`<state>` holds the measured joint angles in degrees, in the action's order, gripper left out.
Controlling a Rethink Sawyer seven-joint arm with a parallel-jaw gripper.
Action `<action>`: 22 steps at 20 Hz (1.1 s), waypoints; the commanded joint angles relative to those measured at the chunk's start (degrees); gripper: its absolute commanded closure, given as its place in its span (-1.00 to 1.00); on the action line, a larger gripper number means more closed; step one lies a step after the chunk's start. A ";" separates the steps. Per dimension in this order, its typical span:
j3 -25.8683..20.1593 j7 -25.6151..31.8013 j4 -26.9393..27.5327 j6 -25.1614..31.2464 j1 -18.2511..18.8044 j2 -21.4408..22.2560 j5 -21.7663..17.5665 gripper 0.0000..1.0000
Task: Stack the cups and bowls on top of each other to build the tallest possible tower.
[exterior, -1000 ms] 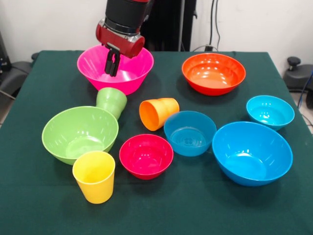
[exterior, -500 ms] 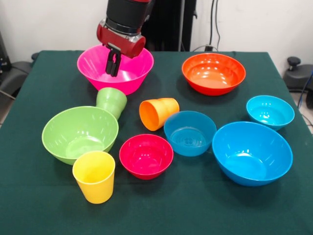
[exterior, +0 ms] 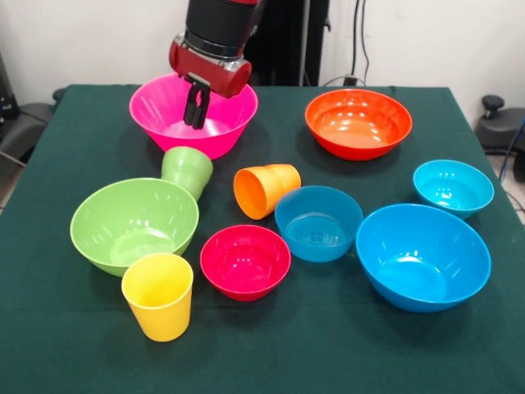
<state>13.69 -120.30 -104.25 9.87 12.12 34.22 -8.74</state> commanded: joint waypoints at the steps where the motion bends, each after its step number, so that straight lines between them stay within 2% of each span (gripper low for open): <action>1: -4.85 -2.58 -0.36 3.88 -1.80 -2.43 -1.68 1.00; 12: -4.64 -1.47 4.71 7.01 -2.55 -4.25 -0.77 1.00; 13: -4.88 -1.39 5.09 7.66 -2.50 -4.30 -0.63 -1.00; 22: -5.71 -1.05 9.52 10.74 -2.41 -6.23 0.26 -1.00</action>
<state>13.68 -120.30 -101.71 13.71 10.28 31.56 -8.74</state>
